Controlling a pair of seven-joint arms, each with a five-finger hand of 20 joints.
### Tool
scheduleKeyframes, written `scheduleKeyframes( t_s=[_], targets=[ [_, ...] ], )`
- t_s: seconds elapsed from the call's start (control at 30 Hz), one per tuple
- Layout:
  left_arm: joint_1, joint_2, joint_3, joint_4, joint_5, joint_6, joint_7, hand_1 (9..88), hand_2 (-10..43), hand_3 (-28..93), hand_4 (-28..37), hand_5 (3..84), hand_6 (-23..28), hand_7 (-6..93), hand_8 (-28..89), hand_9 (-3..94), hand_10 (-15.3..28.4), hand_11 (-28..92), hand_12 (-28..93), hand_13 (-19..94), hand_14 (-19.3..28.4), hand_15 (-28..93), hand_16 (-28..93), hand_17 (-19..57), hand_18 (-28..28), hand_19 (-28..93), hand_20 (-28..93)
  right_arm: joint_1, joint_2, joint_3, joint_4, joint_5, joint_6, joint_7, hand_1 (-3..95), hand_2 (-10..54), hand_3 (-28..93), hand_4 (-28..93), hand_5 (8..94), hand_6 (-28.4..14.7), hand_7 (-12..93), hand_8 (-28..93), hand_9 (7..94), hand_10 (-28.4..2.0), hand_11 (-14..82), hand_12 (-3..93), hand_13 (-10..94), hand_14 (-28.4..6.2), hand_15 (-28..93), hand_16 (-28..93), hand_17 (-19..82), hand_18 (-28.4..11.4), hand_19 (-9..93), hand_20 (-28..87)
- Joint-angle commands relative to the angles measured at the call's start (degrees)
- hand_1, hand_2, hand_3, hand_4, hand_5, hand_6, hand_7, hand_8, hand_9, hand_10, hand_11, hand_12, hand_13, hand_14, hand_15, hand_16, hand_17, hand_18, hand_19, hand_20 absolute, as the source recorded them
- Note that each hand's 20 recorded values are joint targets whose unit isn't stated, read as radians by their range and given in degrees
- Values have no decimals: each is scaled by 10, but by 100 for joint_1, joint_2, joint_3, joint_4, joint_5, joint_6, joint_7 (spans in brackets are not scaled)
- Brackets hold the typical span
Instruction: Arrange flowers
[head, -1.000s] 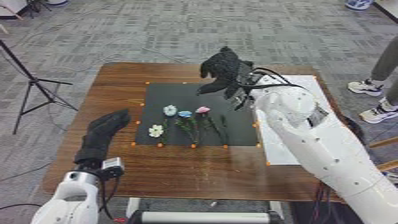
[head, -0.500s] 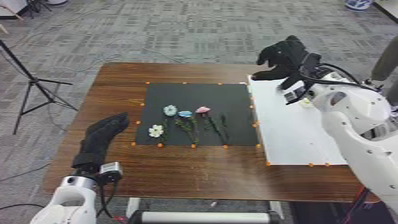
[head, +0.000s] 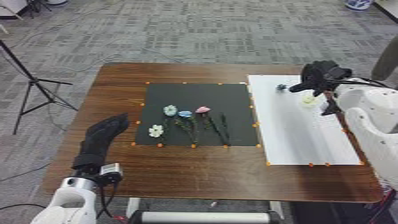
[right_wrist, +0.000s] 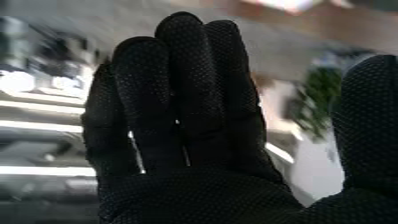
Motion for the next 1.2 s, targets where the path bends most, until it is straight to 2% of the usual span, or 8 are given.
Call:
scheduleKeyframes(
  t_s=[0.03, 0.2, 0.33, 0.47, 0.97, 1.07, 1.2],
  targets=[
    [88, -63, 2, -45, 26, 77, 24, 272, -14, 693, -210, 457, 48, 151, -76, 441, 126, 190, 106, 320, 163, 142, 12, 13, 119, 56, 136, 108, -61, 273, 484, -253, -288, 432, 179, -42, 661, -202, 655, 14, 282, -126, 734, -138, 367, 291, 605, -157, 634, 352, 240, -250, 658, 525],
    [90, -25, -1, -46, 19, 54, -2, 271, -12, 694, -211, 458, 48, 152, -76, 442, 127, 190, 106, 320, 163, 143, 13, 13, 119, 56, 136, 143, -209, 316, 761, -366, -663, 505, 163, -20, 645, -199, 685, 6, 276, -114, 756, -145, 376, 295, 623, -161, 645, 356, 250, -260, 676, 533],
    [116, -42, -15, -64, 36, 22, -32, 271, -11, 693, -211, 458, 47, 152, -77, 442, 127, 189, 105, 320, 163, 143, 12, 13, 119, 57, 137, 238, -371, 315, 1015, -590, -809, 480, 153, -14, 640, -197, 691, 6, 273, -109, 759, -145, 377, 298, 627, -161, 646, 358, 252, -262, 680, 534],
    [150, -49, -27, -79, 35, 26, 17, 271, -9, 692, -211, 457, 48, 153, -76, 442, 126, 189, 105, 320, 163, 144, 13, 13, 119, 57, 137, 369, -504, 312, 1178, -485, -760, 598, 149, -8, 636, -195, 686, 4, 268, -108, 757, -146, 373, 299, 624, -163, 643, 362, 249, -263, 680, 534],
    [129, -110, 23, -68, 41, -21, -15, 269, -9, 694, -212, 459, 49, 153, -77, 442, 127, 190, 105, 321, 163, 145, 12, 13, 119, 58, 137, 653, -869, 190, 1607, -350, -731, 754, 131, 15, 613, -197, 705, -5, 255, -100, 772, -150, 371, 298, 638, -167, 647, 362, 253, -271, 687, 538],
    [124, -123, 29, -65, 32, -7, -11, 269, -9, 693, -212, 458, 49, 153, -77, 442, 127, 191, 105, 321, 163, 145, 11, 13, 119, 58, 137, 632, -898, 89, 1617, -198, -658, 984, 171, 13, 622, -200, 739, -2, 266, -97, 796, -141, 383, 300, 657, -162, 655, 363, 274, -269, 702, 541],
    [108, -130, 23, -60, 46, -47, -34, 269, -9, 693, -211, 458, 48, 152, -77, 442, 127, 191, 105, 320, 163, 145, 11, 13, 119, 58, 137, 651, -941, -78, 1685, -143, -428, 1220, 279, -9, 642, -207, 780, 9, 307, -88, 836, -122, 429, 313, 703, -150, 696, 380, 310, -269, 745, 550]
  ],
)
